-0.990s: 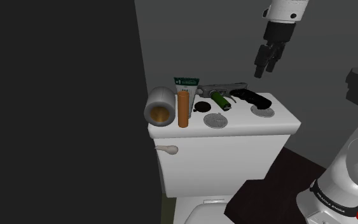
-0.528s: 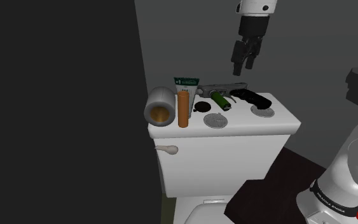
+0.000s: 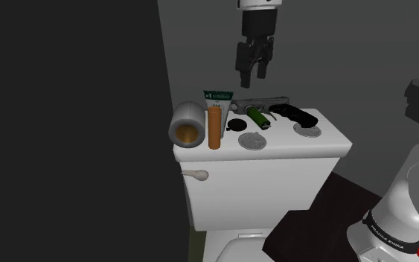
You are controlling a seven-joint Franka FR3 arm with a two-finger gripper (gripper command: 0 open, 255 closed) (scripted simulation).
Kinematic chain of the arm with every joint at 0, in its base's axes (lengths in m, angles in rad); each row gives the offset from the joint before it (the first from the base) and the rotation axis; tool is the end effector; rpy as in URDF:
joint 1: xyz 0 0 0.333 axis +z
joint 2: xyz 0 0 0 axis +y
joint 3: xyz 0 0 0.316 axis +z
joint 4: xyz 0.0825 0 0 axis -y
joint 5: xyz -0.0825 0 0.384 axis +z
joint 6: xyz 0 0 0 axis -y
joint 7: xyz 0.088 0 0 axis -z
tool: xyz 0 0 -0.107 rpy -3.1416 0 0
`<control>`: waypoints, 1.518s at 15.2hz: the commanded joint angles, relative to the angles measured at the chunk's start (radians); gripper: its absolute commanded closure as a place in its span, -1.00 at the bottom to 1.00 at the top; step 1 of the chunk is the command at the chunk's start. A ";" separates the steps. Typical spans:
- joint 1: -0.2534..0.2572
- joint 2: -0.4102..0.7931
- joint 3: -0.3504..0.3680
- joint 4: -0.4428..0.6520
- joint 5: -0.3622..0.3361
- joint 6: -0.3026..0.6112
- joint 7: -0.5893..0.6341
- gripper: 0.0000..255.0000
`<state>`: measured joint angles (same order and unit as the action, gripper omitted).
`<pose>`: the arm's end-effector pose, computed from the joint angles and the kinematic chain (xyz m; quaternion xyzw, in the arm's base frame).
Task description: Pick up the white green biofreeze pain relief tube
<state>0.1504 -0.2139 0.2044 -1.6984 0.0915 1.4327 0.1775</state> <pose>0.4355 0.1856 0.6609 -0.9952 -0.0906 0.0334 0.0158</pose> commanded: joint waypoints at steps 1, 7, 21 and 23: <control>0.017 0.070 0.029 0.091 -0.006 -0.032 0.026 -1.00; 0.049 0.169 0.070 0.178 -0.021 -0.038 0.064 -1.00; 0.047 0.144 0.067 0.085 -0.015 0.030 0.054 1.00; 0.047 0.144 0.067 0.085 -0.015 0.030 0.054 1.00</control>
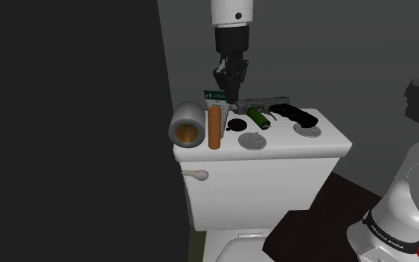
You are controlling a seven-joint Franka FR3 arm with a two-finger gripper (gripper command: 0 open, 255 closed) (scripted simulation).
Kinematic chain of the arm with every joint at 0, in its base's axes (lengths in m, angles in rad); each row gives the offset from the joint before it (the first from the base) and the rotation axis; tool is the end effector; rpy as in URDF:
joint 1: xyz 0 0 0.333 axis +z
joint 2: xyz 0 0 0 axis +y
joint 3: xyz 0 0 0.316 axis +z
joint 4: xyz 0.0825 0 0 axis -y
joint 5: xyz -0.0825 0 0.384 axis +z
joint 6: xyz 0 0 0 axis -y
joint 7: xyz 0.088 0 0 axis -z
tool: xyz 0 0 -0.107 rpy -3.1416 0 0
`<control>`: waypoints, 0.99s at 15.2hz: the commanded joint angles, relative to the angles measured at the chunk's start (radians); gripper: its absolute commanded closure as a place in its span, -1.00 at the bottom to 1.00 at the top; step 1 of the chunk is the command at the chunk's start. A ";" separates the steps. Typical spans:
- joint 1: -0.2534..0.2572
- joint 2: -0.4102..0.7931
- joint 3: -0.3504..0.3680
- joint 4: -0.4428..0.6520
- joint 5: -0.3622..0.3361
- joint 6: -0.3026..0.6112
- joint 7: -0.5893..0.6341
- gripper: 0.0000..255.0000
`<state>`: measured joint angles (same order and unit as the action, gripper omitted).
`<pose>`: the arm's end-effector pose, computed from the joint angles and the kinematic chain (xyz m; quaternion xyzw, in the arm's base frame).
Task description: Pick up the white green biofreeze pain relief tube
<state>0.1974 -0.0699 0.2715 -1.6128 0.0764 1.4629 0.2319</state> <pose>0.4590 0.2484 0.6323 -0.9915 -0.1199 0.0486 0.0129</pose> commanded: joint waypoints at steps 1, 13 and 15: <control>0.000 0.002 0.001 0.002 0.000 -0.001 0.001 1.00; 0.007 0.079 0.008 0.261 -0.018 -0.185 0.026 1.00; 0.009 0.098 0.011 0.314 -0.022 -0.219 0.032 1.00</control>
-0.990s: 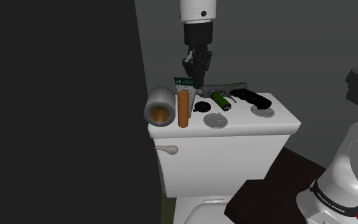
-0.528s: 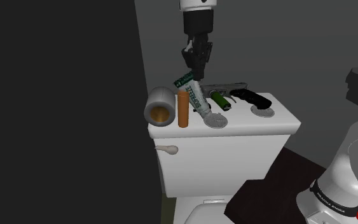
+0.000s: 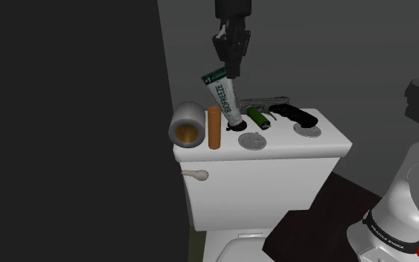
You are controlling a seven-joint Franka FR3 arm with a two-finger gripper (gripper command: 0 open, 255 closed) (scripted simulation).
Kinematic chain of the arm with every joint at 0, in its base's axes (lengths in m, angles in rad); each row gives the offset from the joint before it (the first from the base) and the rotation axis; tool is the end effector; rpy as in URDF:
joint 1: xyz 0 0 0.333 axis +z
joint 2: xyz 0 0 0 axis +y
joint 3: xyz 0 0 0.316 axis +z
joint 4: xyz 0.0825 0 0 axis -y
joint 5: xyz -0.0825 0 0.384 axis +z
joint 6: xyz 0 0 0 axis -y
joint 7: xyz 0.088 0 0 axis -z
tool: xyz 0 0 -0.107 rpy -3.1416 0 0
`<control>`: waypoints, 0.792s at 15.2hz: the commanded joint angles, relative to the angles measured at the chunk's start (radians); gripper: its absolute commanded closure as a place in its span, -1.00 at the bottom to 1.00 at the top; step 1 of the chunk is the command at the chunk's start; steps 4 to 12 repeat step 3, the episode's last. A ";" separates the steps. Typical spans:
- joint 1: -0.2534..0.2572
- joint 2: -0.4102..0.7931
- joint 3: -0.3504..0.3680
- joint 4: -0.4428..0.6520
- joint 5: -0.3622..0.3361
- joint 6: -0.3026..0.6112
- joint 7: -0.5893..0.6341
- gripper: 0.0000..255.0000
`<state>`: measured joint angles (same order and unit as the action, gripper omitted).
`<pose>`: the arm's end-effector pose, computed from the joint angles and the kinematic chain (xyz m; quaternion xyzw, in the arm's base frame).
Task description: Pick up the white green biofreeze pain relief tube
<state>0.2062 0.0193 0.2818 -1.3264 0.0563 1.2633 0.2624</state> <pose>0.4595 0.2499 0.7002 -0.9915 -0.1199 0.0489 0.0128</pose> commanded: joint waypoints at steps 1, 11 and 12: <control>0.002 0.019 0.002 0.055 -0.005 -0.037 0.004 1.00; 0.002 0.020 0.002 0.059 -0.005 -0.040 0.005 1.00; 0.002 0.020 0.002 0.059 -0.005 -0.040 0.005 1.00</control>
